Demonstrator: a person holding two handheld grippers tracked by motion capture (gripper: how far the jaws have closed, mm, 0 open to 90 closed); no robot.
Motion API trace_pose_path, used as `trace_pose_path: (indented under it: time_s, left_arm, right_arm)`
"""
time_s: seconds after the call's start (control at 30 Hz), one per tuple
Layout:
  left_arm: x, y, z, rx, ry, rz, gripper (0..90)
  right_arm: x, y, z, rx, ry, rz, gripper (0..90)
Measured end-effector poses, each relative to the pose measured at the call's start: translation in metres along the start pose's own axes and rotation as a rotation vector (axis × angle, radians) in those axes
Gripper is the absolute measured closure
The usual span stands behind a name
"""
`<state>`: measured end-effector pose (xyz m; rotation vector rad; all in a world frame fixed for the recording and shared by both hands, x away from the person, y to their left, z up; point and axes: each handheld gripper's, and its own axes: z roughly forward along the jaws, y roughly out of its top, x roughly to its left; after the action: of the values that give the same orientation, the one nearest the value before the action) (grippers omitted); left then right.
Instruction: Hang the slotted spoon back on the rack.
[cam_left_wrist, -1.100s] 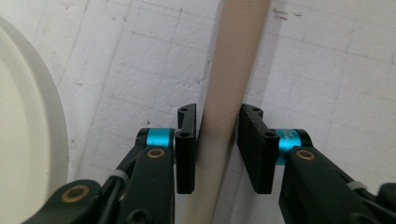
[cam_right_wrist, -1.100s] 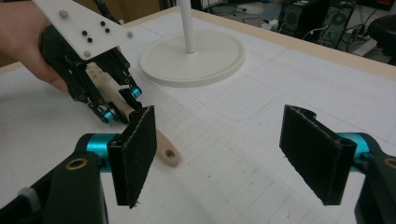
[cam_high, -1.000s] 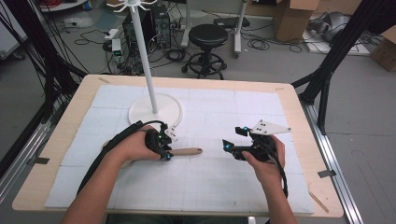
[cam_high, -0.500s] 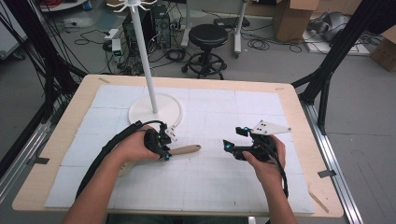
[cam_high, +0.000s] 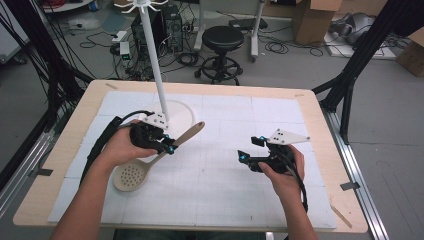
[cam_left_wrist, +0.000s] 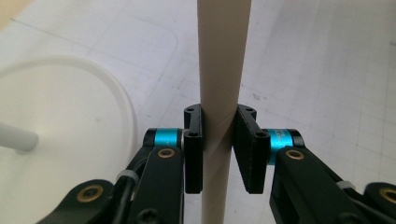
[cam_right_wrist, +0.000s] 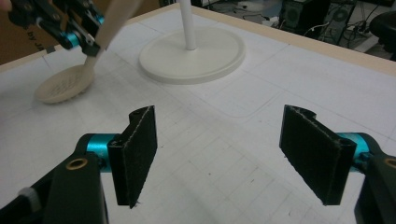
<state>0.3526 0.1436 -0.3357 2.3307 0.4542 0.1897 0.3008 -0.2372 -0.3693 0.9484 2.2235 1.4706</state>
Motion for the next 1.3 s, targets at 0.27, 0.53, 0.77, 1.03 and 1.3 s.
trace_pose_path:
  time_s: [0.27, 0.53, 0.77, 1.03, 1.3]
  left_arm:
    - [0.004, 0.008, -0.027, -0.078, 0.014, -0.020, 74.6]
    - [0.013, 0.012, -0.056, -0.145, 0.027, -0.044, 74.6]
    - [0.018, 0.015, -0.071, -0.165, 0.058, -0.053, 74.5]
    - [0.024, 0.019, -0.091, -0.160, 0.096, -0.060, 74.5]
    - [0.035, 0.025, -0.119, -0.239, 0.105, -0.087, 74.5]
  right_arm:
    - [0.000, 0.000, -0.001, -0.003, -0.001, 0.000, 27.2]
    - [0.000, 0.000, 0.000, -0.009, 0.008, 0.003, 27.2]
    - [0.001, 0.001, 0.001, -0.002, 0.012, 0.001, 27.3]
    - [0.001, 0.001, 0.000, -0.006, 0.013, 0.005, 27.3]
    - [0.002, 0.001, 0.002, 0.000, 0.014, 0.004, 27.3]
